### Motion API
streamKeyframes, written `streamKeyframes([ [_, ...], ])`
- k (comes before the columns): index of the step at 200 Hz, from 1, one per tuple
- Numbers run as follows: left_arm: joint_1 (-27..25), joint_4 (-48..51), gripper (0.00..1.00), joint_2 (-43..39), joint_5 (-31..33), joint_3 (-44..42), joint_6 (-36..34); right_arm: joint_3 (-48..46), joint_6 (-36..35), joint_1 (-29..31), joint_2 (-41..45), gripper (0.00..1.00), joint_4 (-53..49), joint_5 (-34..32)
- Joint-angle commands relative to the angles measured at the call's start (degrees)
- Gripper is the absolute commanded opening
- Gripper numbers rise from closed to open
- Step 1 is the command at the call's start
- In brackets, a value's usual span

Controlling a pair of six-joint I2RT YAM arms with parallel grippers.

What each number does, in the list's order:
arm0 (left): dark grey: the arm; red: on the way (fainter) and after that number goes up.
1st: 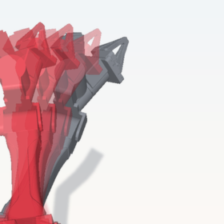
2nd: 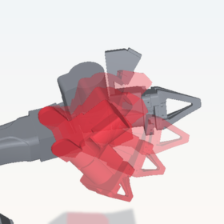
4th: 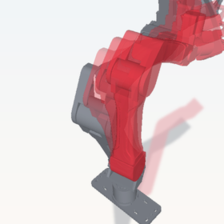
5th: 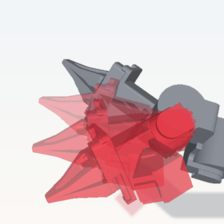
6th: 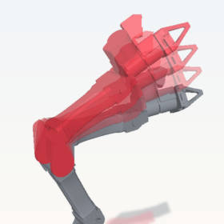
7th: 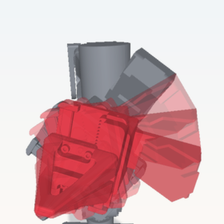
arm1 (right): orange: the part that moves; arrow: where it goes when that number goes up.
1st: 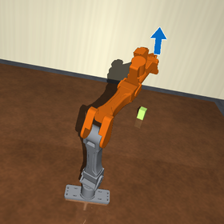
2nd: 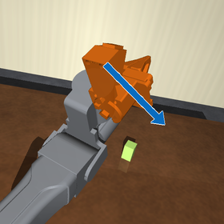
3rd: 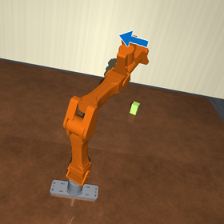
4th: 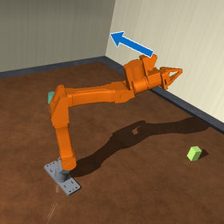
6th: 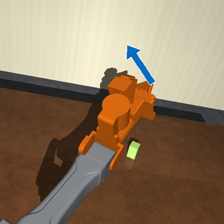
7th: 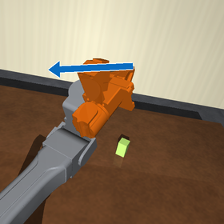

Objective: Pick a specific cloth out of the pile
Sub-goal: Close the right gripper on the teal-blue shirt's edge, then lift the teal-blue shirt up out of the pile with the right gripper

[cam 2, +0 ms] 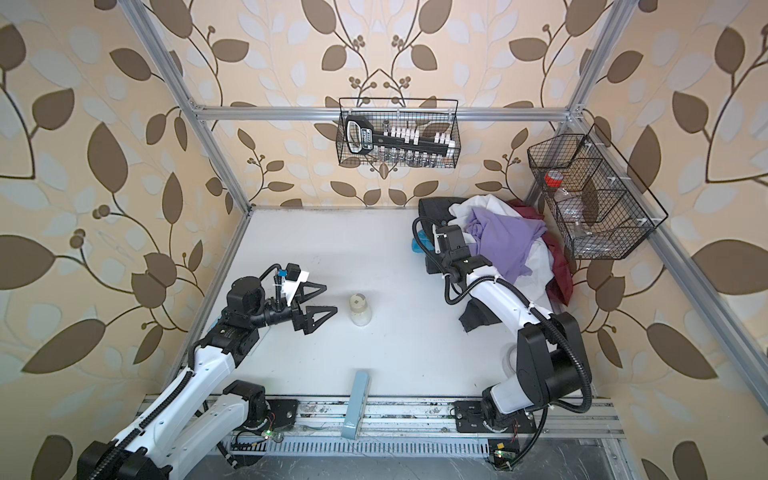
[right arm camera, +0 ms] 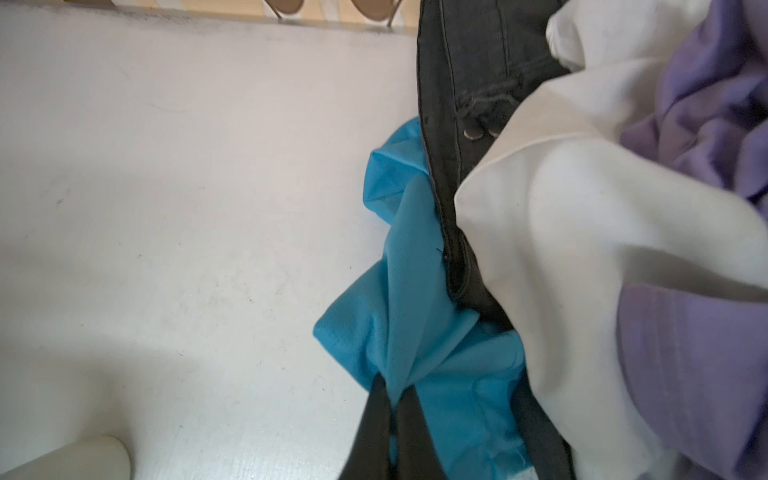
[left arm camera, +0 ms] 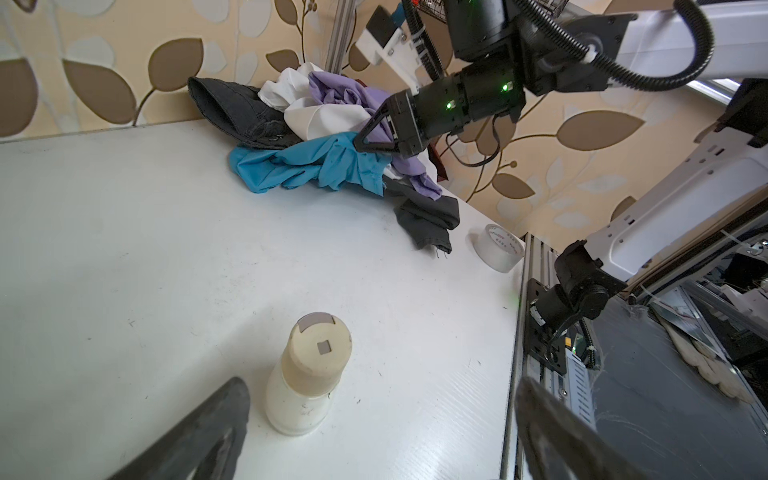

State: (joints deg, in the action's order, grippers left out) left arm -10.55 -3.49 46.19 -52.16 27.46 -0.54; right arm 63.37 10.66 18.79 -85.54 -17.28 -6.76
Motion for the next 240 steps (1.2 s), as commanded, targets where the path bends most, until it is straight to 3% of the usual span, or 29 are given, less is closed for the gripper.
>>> streamKeyframes([
  [1, -0.87, 0.56, 0.99, -1.43, 0.73, 2.00, -1.62, 5.31, -1.75, 1.21, 2.34, 0.00, -1.84, -0.21],
  [97, -1.85, 1.29, 0.99, -2.51, 2.37, 1.89, -2.30, 15.61, -2.31, 2.06, 6.96, 0.00, -1.85, -0.61],
  [240, -2.20, 1.64, 0.99, -3.04, 3.12, 1.72, -2.87, 30.93, -2.73, 2.22, 2.19, 0.00, -3.28, -0.26],
])
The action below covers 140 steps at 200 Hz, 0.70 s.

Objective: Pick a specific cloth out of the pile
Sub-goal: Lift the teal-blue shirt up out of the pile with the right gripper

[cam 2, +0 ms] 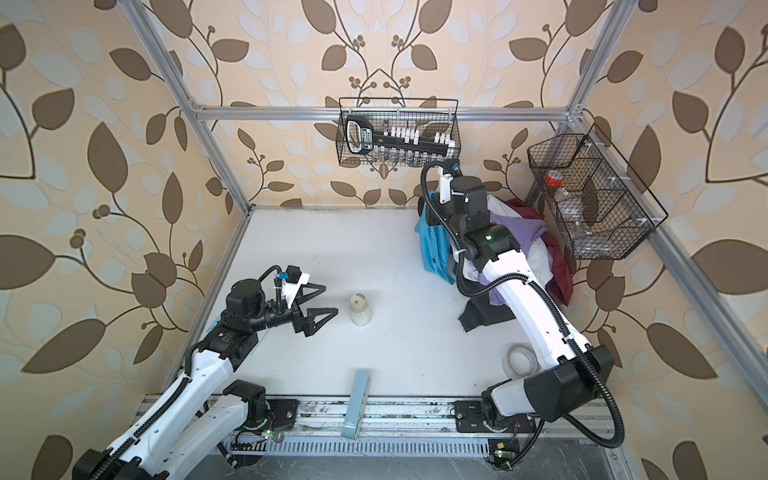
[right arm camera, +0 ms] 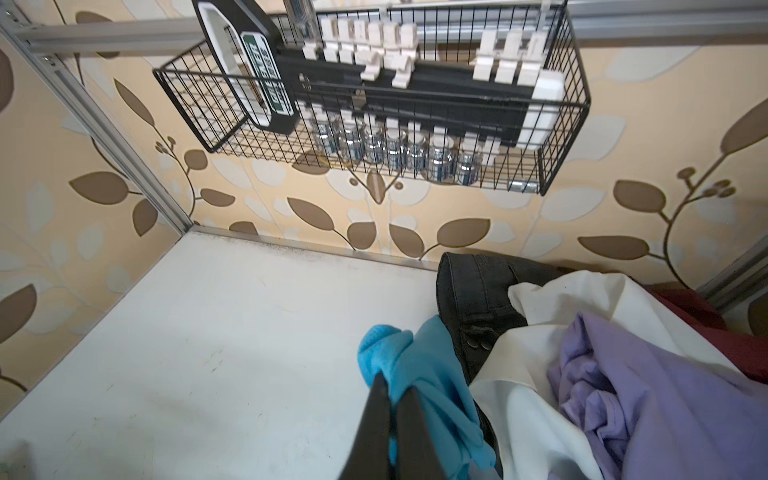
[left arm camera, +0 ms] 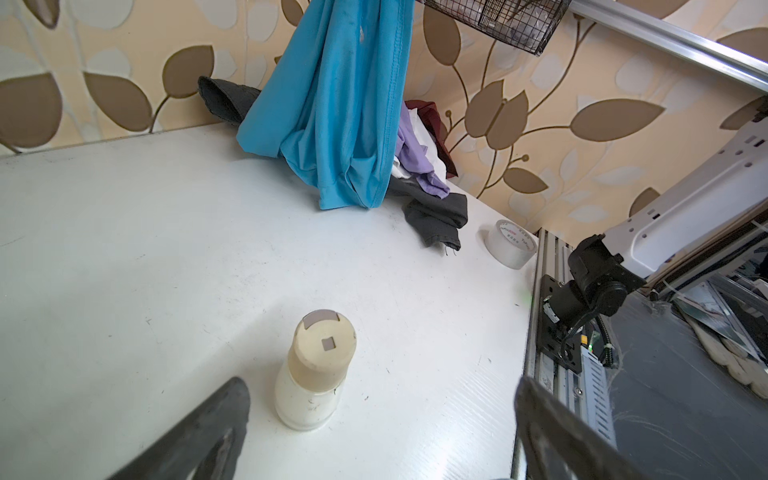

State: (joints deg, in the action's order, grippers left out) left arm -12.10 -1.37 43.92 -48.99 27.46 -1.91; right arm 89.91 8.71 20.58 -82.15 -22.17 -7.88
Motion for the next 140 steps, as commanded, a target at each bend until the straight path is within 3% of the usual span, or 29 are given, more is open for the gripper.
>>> streamKeyframes([
  [1, -0.65, -0.48, 0.99, -0.77, -0.05, 1.76, -1.46, 4.53, -0.79, 0.47, -1.27, 0.00, 1.61, 0.94],
  [140, -1.26, 1.06, 0.99, 0.07, 1.36, 2.42, -2.41, 32.12, -5.52, 0.44, -12.87, 0.00, -7.86, 3.91],
])
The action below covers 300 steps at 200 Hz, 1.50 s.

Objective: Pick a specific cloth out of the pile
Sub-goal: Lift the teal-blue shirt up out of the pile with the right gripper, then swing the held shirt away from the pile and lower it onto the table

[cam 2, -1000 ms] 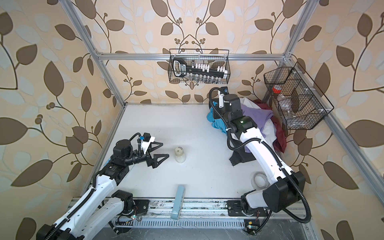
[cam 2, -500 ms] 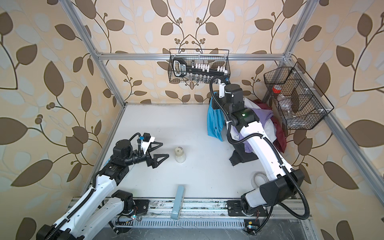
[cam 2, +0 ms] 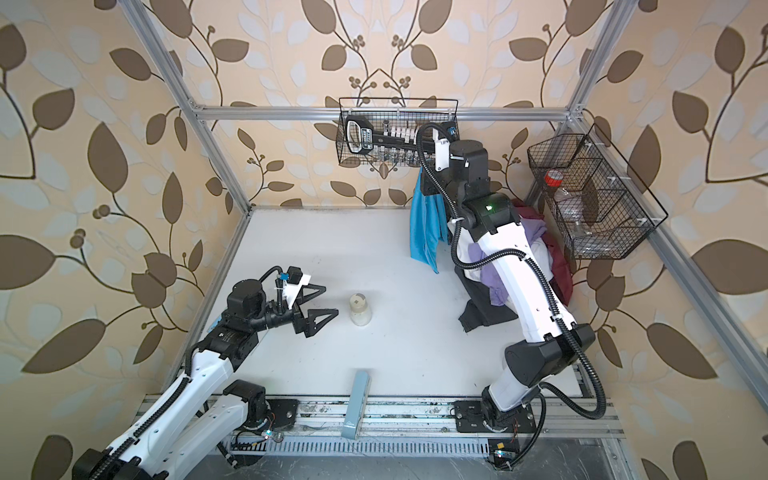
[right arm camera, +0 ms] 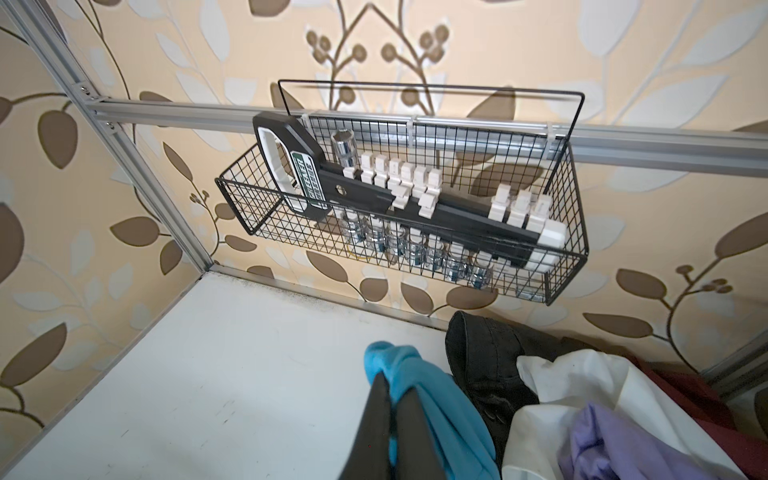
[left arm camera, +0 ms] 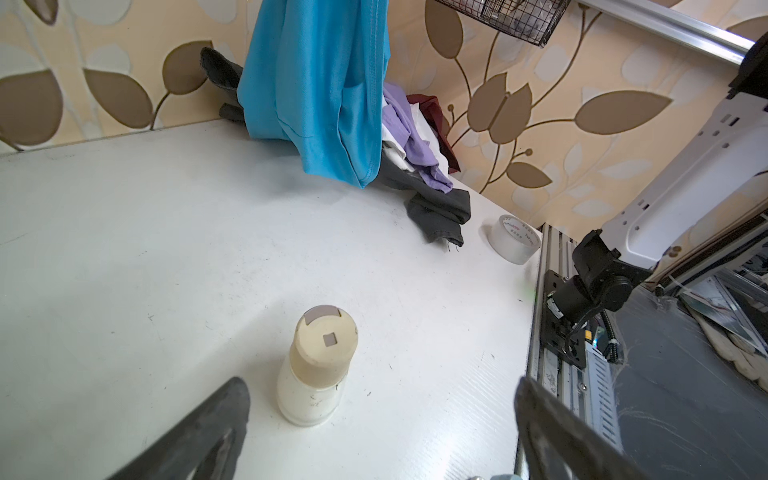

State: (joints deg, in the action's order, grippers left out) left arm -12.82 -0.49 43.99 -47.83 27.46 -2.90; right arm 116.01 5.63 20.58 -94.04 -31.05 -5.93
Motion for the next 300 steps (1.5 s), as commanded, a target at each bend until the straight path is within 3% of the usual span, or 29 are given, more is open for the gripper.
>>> streamKeyframes([
  [1, -0.54, 0.21, 0.99, 0.02, 0.20, 2.51, -1.42, 6.18, -2.45, 0.43, -1.06, 0.00, 1.00, 2.06],
  [68, -0.56, 0.31, 0.99, -0.22, 0.29, 2.44, -1.63, 14.65, -2.84, 0.43, -3.61, 0.00, 1.95, 7.20],
  [104, -0.62, 0.32, 0.99, -0.39, 0.37, 2.39, -1.66, 15.07, -2.90, 0.47, -3.50, 0.00, 7.80, 12.05],
  [174, -0.63, -0.21, 0.99, -1.53, 0.29, 2.01, -1.49, 14.96, -0.90, 1.30, -3.81, 0.00, 21.01, 15.40],
  [210, -0.63, -0.04, 0.99, -1.54, 0.34, 1.98, -1.55, 21.40, -1.43, 4.37, -8.85, 0.00, 23.17, 15.12],
  [245, -0.64, 0.05, 0.99, -1.62, 0.37, 1.98, -1.82, 21.76, -0.52, 5.91, -13.49, 0.00, 27.57, 14.83],
  [300, -0.70, 0.27, 0.99, -1.63, 0.64, 2.00, -2.18, 21.24, 3.77, 8.50, -22.74, 0.00, 29.58, 20.08],
])
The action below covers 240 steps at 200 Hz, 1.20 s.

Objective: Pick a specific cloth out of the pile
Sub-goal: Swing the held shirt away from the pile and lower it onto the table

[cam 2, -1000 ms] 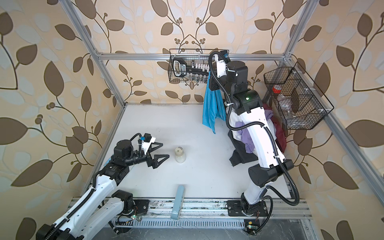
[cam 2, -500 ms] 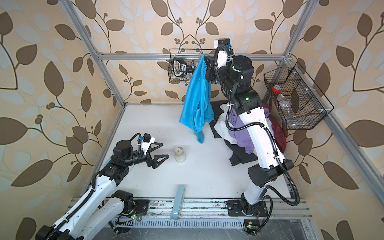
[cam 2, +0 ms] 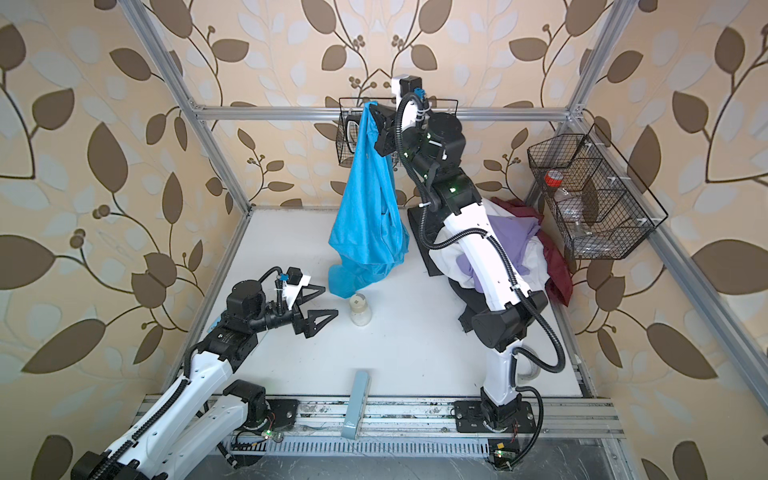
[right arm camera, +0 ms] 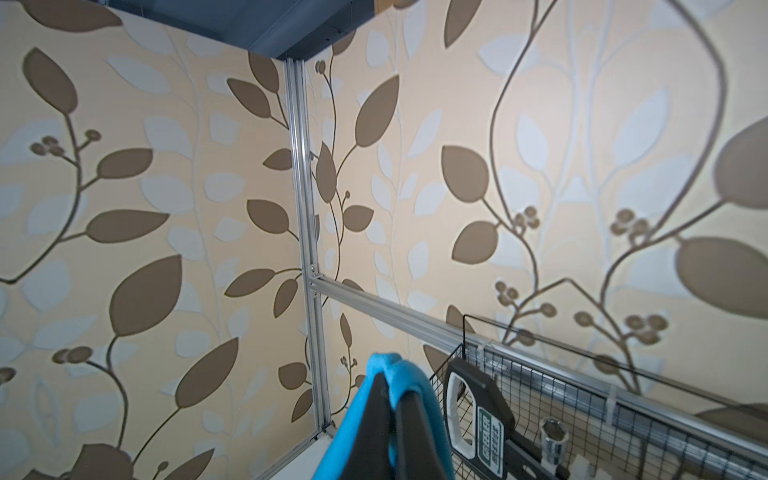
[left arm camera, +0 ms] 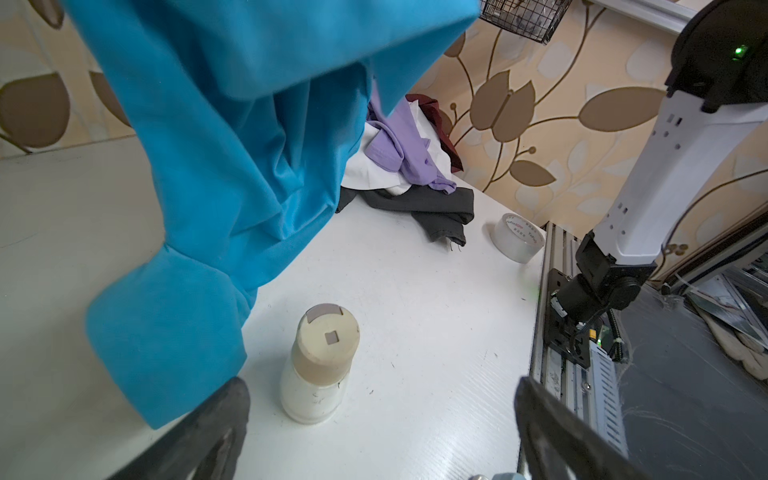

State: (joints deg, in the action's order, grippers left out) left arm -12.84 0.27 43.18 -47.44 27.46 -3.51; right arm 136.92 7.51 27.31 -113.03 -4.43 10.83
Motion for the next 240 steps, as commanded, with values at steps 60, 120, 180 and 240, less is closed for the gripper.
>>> streamKeyframes([
  [60, -0.61, 0.03, 0.99, -0.82, 0.76, 2.08, -2.30, 3.08, 5.84, 3.35, -12.77, 0.00, 3.44, 9.53],
  [120, -0.65, 0.08, 0.99, -0.73, 0.77, 2.21, -2.47, -17.00, 1.82, 3.39, -6.76, 0.00, -1.94, 8.65],
  [180, -0.69, 0.08, 0.99, -0.75, 0.31, 2.20, -2.56, -25.75, -1.90, 2.24, -9.17, 0.00, -9.30, -0.17],
  [240, -0.69, 0.17, 0.99, -0.64, 0.42, 2.20, -2.50, -24.05, -3.87, 1.89, -17.36, 0.00, -14.48, -8.42],
])
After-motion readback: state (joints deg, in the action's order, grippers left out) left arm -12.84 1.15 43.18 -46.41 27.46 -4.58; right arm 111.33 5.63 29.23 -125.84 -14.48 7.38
